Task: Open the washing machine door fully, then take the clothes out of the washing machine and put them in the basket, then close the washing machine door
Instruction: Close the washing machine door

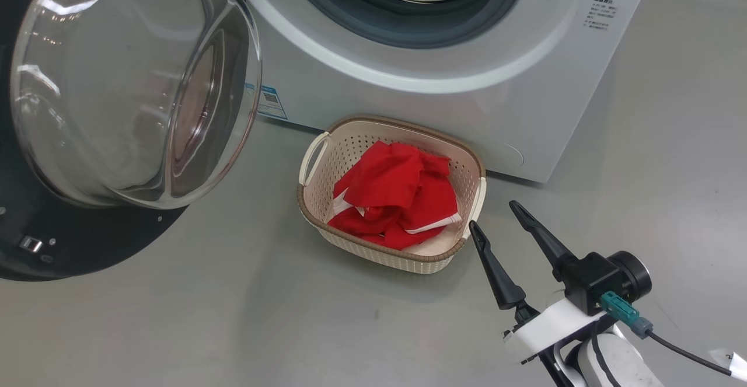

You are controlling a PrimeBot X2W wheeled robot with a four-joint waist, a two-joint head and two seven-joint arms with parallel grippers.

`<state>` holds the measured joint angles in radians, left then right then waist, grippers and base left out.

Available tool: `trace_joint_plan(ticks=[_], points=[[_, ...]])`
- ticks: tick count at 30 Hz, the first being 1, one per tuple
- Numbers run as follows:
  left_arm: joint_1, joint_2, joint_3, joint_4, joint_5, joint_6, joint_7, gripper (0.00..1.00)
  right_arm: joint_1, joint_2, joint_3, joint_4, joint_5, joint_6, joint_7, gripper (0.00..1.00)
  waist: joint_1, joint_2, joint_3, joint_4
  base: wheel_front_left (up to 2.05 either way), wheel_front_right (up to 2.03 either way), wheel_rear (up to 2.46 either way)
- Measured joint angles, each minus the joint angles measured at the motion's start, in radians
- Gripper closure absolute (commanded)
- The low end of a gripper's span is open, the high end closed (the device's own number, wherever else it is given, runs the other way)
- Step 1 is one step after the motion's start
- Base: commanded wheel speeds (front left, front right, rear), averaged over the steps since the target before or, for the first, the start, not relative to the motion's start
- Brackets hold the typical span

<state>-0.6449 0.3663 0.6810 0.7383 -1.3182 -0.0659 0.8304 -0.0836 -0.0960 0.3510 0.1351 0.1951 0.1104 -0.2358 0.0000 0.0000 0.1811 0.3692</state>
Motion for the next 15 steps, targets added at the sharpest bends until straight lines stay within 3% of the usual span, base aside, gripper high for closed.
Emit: trace_joint_plan(ticks=[15], points=[[0.088,-0.103,-0.037,-0.106,-0.079,-0.037,0.142,1.00,0.012,0.011,0.010,0.012,0.015,-0.001,-0.008,0.00,0.0000,0.0000,-0.042,0.009,0.00,0.00,0.00]])
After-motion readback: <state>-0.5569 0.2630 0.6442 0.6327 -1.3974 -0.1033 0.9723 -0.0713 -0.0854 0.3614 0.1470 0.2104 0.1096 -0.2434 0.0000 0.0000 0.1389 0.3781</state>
